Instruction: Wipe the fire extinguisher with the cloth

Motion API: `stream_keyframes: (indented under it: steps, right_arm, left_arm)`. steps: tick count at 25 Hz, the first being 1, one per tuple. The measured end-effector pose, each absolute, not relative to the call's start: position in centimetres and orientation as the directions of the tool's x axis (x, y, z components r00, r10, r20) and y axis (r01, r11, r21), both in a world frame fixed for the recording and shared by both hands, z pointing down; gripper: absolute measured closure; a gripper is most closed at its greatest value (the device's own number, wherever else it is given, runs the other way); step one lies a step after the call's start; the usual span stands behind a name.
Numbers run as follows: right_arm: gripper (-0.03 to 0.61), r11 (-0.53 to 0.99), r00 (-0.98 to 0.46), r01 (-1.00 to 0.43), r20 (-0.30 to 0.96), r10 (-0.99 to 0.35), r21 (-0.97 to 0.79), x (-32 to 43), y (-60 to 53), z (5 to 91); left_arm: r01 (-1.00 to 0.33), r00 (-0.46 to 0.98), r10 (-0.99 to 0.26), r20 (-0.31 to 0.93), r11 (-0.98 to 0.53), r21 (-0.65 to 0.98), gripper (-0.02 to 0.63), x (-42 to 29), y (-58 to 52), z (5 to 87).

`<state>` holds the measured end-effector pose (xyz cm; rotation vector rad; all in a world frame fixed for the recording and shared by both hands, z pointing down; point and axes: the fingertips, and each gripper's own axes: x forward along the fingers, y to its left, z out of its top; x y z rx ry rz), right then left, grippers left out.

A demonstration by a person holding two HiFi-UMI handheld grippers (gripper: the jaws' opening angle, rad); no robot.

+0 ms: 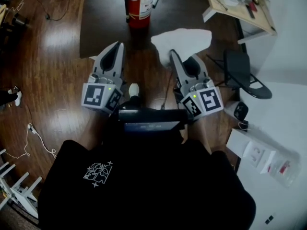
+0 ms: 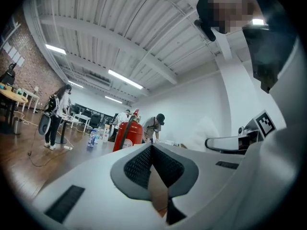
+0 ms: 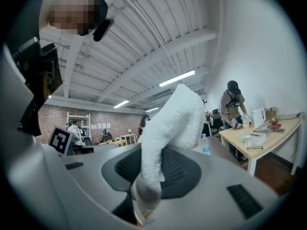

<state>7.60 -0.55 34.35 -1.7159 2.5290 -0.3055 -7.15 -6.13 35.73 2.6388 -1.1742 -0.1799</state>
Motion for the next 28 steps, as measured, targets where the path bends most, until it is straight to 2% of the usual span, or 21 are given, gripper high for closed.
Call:
stream_keyframes:
  steps: [7, 12, 20, 28]
  right_arm:
    - [0.462, 0.334, -0.352, -0.921, 0.058, -0.934, -0.202, 6.4, -8.3, 34.3]
    - [0.462, 0.342, -0.357, -0.92, 0.05, -0.933, -0.19, 5.8, -10.4, 33.6]
    - [0.462, 0.425, -0.433, -0.886, 0.005, -0.901, -0.184, 5.5, -16.1, 31.7]
    - [0.462, 0.504, -0.503, -0.847, -0.048, -0.863, -0.17, 1.6, -22.4, 29.8]
  left_arm:
    - [-0.669, 0.714, -0.7, -0.012, -0.688, 0.281, 0.614, -7.1, -13.8, 36.1]
    - [-0.66, 0.726, -0.687, -0.02, -0.705, 0.261, 0.614, -7.3, -15.2, 36.0]
    - [-0.681, 0.7, -0.713, -0.042, -0.684, 0.261, 0.614, -6.6, -16.3, 35.1]
    - [-0.737, 0.639, -0.769, -0.033, -0.624, 0.259, 0.614, -7.2, -16.7, 35.0]
